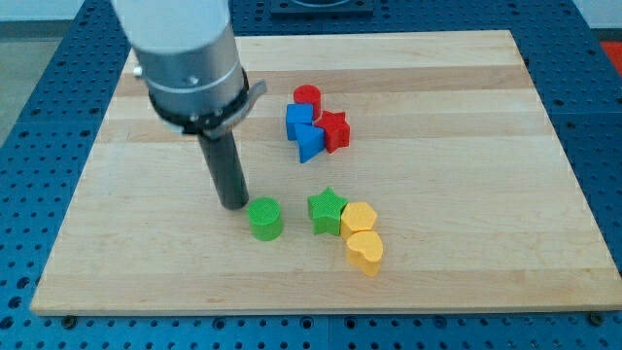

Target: Touch the left bottom of the green circle

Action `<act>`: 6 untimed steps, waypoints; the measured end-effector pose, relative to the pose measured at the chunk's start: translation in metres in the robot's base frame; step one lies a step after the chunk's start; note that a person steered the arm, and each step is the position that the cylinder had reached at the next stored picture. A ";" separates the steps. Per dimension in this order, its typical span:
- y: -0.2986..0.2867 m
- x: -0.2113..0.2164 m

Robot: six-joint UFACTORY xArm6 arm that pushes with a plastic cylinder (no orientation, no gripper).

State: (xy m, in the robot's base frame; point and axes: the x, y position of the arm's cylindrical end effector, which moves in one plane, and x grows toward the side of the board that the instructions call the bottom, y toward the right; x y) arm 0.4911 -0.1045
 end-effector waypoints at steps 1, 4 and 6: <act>0.001 -0.002; -0.002 0.064; -0.001 0.027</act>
State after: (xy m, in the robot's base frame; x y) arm 0.5183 -0.1055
